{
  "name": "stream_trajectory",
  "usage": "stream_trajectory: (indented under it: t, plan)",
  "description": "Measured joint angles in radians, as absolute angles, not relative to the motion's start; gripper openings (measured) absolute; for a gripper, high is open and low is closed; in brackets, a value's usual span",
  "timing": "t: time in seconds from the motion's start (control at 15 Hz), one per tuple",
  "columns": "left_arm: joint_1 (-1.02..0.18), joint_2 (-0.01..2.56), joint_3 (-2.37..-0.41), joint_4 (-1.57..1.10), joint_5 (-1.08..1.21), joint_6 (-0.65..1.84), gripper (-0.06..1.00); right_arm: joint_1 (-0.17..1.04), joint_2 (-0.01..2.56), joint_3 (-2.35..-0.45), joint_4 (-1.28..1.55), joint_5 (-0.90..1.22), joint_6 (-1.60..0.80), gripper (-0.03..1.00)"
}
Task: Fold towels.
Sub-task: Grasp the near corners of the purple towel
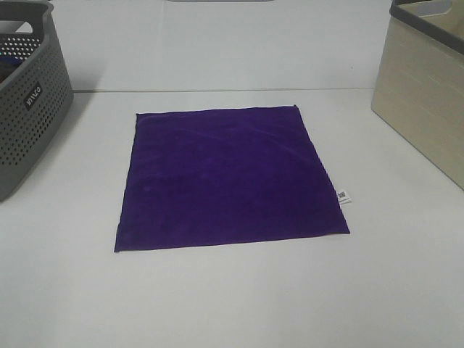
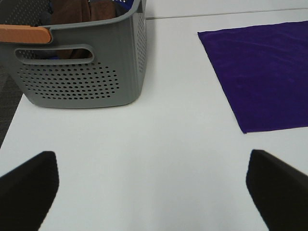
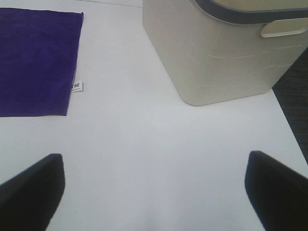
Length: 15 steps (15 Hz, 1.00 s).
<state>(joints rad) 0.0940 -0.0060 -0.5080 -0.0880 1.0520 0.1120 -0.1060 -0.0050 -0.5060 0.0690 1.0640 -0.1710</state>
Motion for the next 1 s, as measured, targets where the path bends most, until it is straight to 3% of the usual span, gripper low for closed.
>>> stream_trajectory:
  t: [1.0]
  plan:
    - [0.094,-0.006,-0.508,-0.093,1.052,0.117,0.99,-0.106,-0.005,-0.506,0.069,1.064,-0.171,0.99]
